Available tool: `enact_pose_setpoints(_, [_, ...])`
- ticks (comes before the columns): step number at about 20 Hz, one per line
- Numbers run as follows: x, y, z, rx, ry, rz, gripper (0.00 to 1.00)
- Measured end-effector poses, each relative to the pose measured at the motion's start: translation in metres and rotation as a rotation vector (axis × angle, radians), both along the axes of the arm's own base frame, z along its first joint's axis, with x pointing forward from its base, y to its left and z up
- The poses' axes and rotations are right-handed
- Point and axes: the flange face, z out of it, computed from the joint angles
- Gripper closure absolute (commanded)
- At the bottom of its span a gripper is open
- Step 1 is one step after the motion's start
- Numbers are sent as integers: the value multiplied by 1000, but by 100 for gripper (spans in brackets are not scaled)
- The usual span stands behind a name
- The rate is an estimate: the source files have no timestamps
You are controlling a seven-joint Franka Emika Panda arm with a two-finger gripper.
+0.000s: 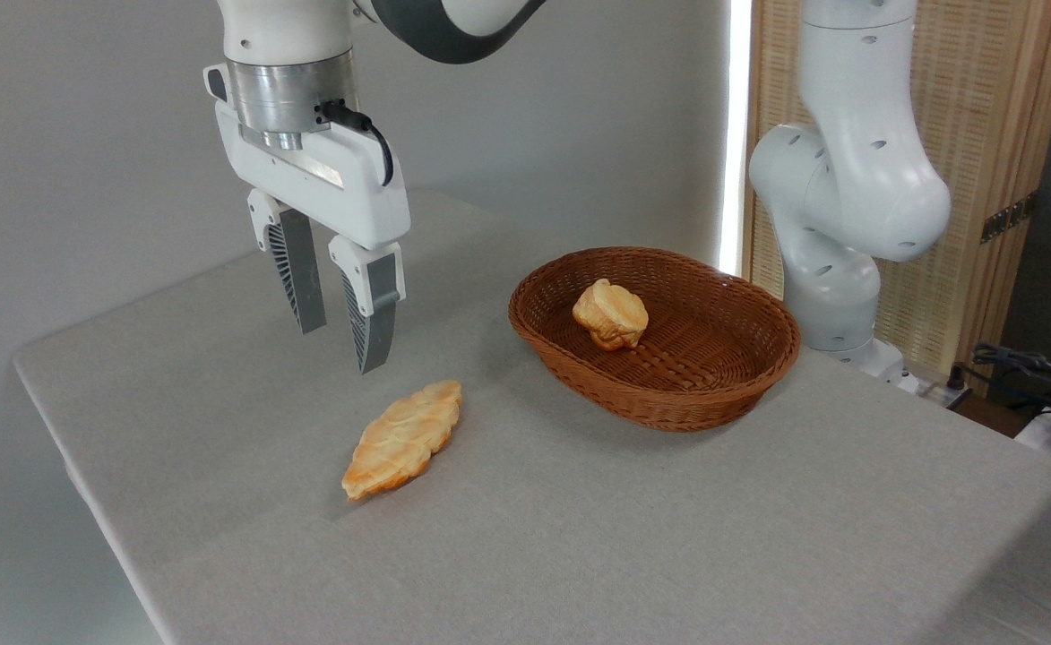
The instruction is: Put bread into the basket
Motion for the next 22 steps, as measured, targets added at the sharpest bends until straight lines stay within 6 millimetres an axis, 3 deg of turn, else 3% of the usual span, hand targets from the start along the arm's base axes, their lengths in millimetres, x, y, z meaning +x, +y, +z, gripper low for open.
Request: enact_pose_setpoints(22, [-2, -3, -11, 5, 55, -6, 0])
